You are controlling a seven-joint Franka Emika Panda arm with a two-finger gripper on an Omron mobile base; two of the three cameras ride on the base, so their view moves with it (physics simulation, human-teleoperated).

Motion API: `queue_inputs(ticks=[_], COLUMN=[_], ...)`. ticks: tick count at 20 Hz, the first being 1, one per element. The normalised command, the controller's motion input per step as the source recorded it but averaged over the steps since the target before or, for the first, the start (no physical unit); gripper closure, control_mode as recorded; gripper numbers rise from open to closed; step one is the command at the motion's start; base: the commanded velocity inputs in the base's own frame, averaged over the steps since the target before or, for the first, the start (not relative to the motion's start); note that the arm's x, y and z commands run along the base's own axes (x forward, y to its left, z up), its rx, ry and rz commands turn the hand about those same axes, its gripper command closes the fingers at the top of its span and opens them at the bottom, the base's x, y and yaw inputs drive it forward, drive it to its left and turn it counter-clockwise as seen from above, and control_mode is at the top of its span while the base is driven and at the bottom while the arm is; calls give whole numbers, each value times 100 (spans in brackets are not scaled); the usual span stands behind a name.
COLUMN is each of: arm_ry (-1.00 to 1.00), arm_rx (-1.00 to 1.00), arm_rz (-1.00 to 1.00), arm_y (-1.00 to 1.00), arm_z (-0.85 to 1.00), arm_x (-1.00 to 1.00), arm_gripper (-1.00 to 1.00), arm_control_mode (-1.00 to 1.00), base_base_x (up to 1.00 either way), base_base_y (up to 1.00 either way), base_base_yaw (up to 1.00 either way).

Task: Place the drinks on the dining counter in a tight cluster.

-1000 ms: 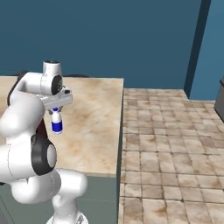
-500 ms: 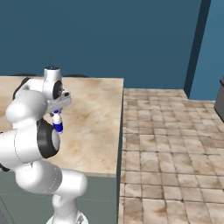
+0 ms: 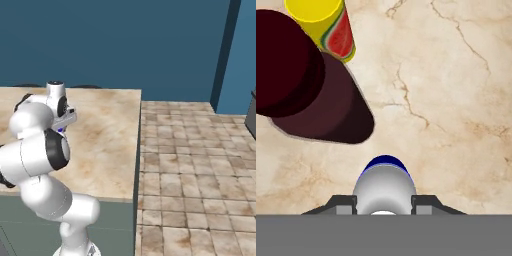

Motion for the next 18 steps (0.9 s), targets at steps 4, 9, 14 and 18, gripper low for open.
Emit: queue_inputs(ticks=[4,9,14,18], arm_ry=[0,0,0,0], arm_rx=[0,0,0,0], arm_rz=[0,0,0,0], arm_y=[1,0,0,0], arm_z=[-21,-4,0,0], arm_x=[21,0,-19,-8], arm_gripper=[100,100,100,100], arm_control_mode=[-100,-100,-100,-100], base_base_x=[0,0,0,0], base_base_y=[0,0,0,0], base_base_yaw=[0,0,0,0])
